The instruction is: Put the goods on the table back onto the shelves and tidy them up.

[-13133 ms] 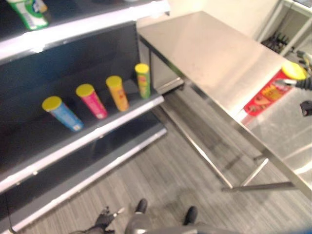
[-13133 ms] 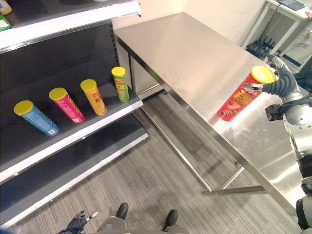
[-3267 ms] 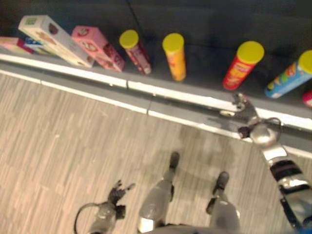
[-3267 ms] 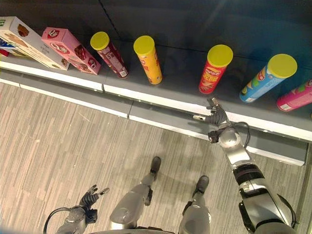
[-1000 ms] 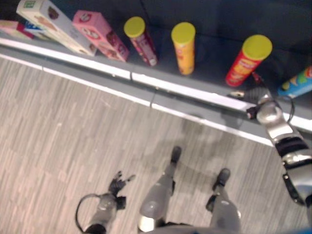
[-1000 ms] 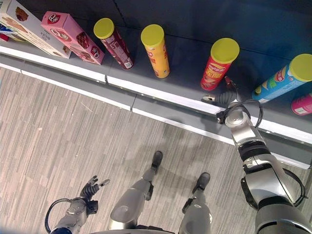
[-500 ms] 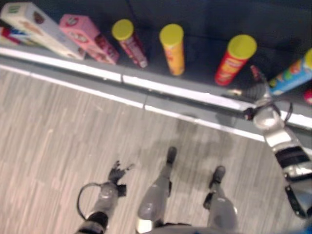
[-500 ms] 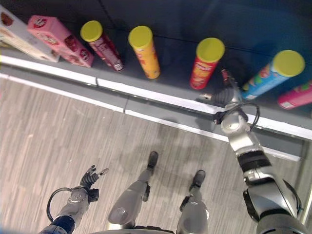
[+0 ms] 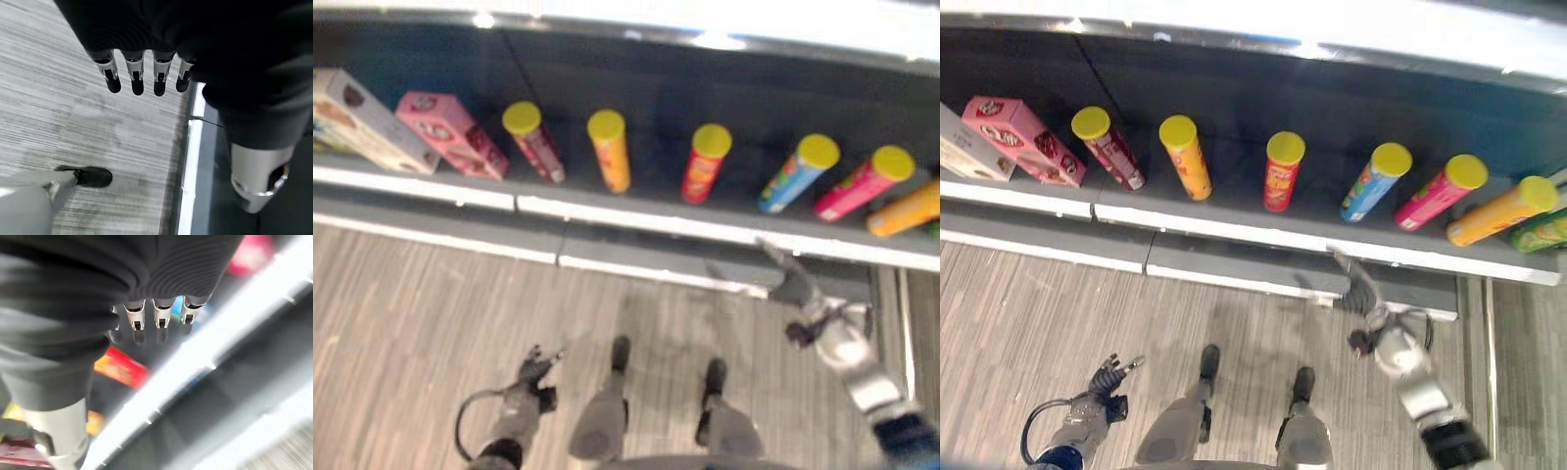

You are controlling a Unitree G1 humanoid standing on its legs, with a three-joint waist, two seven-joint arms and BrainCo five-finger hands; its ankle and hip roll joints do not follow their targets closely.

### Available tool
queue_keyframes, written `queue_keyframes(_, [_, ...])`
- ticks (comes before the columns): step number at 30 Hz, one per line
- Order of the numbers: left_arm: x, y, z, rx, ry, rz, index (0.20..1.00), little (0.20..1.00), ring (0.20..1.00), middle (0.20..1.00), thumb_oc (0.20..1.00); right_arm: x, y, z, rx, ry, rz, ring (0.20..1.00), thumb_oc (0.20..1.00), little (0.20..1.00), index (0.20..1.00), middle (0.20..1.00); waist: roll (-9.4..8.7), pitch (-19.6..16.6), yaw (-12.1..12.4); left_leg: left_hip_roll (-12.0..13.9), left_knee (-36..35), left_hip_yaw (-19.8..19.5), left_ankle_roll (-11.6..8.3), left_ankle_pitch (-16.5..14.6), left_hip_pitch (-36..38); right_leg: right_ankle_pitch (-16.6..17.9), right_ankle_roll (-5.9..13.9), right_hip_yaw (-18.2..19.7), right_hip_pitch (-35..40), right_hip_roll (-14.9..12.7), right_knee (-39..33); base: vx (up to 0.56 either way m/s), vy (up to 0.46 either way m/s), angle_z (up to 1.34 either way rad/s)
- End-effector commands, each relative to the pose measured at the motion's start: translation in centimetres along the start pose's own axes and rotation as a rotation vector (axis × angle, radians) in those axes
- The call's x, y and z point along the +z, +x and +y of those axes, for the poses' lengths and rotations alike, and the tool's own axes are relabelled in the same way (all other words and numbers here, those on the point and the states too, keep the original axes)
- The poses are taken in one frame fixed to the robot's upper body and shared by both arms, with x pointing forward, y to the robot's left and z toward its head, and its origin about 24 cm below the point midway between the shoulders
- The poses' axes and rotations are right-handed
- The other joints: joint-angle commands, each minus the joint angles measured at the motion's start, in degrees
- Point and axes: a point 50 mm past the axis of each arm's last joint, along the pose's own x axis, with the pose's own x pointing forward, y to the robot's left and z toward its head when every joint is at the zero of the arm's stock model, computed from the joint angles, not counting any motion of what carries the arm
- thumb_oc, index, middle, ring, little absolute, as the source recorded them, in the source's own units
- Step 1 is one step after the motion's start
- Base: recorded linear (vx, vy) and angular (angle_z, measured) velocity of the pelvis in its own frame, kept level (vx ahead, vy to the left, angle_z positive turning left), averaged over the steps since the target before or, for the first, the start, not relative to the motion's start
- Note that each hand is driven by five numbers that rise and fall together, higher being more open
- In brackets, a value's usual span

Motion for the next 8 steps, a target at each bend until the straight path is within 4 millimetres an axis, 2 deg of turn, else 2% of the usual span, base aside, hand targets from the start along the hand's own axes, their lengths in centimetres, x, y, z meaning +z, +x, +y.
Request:
queue_keyframes(1, [0.0,0.1,0.7,0.007,0.042,-0.008,1.0,1.0,1.0,1.0,1.0,-2.7,-0.3,1.2,0.073,0.001,0.13,1.0,1.0,1.0,1.0,1.0,-0.35,-3.8,-0.3,4.3,0.8,3.2,-2.59,-8.0,2.8,-1.9,2.12,3.6,-3.5,-2.9,3.7,0.08,-0.009,-0.13])
queue_keyframes(2, [-0.3,0.0,0.2,-0.011,0.054,0.002,1.0,1.0,1.0,1.0,1.0,-6.3,-1.3,3.2,0.081,0.075,0.314,1.0,1.0,1.0,1.0,1.0,-0.79,-4.9,-0.7,4.6,0.9,4.1,-2.32,-8.6,4.1,-2.0,2.06,4.4,-2.9,-2.5,3.4,0.08,-0.015,-0.23])
queue_keyframes(3, [-0.5,0.0,-0.2,-0.026,0.068,0.008,1.0,1.0,1.0,1.0,1.0,-8.3,-2.1,4.2,0.076,0.111,0.427,1.0,1.0,1.0,1.0,1.0,-0.95,-5.6,-1.0,4.6,0.9,4.5,-2.16,-8.8,4.8,-2.0,2.06,4.7,-2.6,-2.3,3.2,0.08,-0.006,-0.42])
queue_keyframes(5, [-0.7,0.0,-0.2,-0.031,0.076,0.025,1.0,1.0,1.0,1.0,1.0,-10.5,-3.3,5.4,0.054,0.174,0.567,1.0,1.0,1.0,1.0,1.0,-1.1,-6.6,-1.3,4.8,1.0,5.3,-2.1,-9.4,6.5,-2.1,2.01,5.4,-1.5,-2.0,3.0,0.07,-0.013,-0.52])
queue_keyframes(8, [-0.8,0.0,0.0,-0.033,0.084,0.034,1.0,1.0,1.0,1.0,1.0,-12.2,-4.5,6.4,0.043,0.218,0.682,1.0,1.0,1.0,1.0,1.0,-1.14,-7.6,-1.8,5.2,1.2,6.0,-2.18,-10.0,7.8,-2.6,1.81,6.2,-0.9,-1.6,3.3,0.05,-0.024,-0.31])
